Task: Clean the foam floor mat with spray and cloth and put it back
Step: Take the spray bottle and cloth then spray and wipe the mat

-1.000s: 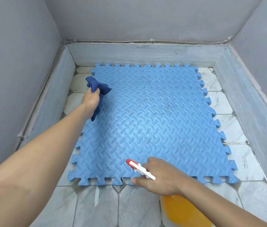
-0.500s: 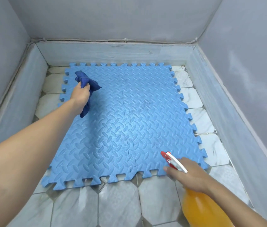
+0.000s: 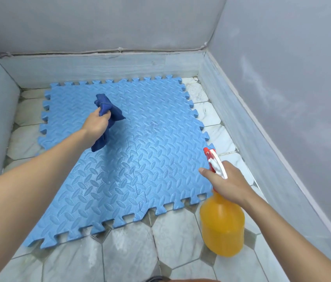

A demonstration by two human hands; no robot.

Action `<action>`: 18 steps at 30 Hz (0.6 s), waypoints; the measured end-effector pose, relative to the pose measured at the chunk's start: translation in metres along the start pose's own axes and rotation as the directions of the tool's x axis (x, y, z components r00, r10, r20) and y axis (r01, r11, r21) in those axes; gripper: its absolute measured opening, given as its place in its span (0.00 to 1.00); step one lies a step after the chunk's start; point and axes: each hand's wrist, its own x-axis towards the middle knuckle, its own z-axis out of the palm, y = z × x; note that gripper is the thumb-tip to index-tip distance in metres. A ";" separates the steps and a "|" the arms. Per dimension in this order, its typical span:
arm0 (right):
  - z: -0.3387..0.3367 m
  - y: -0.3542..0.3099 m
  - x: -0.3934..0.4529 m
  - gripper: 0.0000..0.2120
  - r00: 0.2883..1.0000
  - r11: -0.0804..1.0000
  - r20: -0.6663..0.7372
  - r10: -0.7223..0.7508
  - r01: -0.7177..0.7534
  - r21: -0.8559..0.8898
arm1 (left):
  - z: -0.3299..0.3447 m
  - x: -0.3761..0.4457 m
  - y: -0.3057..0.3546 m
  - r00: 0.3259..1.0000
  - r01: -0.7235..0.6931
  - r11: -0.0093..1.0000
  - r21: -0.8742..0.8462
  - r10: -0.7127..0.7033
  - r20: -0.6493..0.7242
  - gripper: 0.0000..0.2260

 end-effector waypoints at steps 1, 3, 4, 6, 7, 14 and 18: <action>-0.004 0.002 0.000 0.18 1.000 1.000 -0.023 0.008 -0.008 0.012 | 0.000 0.000 -0.001 1.000 -0.017 1.000 0.027 0.016 0.018 0.15; -0.014 0.007 -0.002 0.13 0.998 1.000 -0.068 0.007 -0.007 0.006 | -0.001 0.000 -0.004 0.996 -0.055 0.997 0.050 0.052 0.069 0.14; -0.020 0.010 -0.004 0.08 0.995 1.000 -0.099 0.008 -0.006 0.020 | -0.001 0.002 -0.006 0.995 -0.063 0.997 0.047 0.059 0.084 0.13; -0.032 0.020 -0.008 0.04 0.984 0.998 -0.172 0.035 -0.025 0.057 | 0.002 0.002 -0.007 0.995 -0.060 0.998 0.032 0.057 0.078 0.09; -0.038 0.025 -0.009 0.06 0.976 0.996 -0.209 0.066 -0.052 0.074 | 0.004 0.001 -0.006 0.996 -0.061 0.998 0.025 0.060 0.072 0.08; -0.061 0.059 -0.027 0.06 0.866 0.984 -0.487 0.114 -0.030 0.178 | 0.015 -0.001 -0.003 0.993 -0.098 0.988 0.116 0.090 0.070 0.07; -0.063 0.071 -0.044 0.09 0.855 0.986 -0.509 0.100 -0.016 0.167 | 0.022 0.001 0.000 0.985 -0.078 0.993 0.088 0.063 0.161 0.06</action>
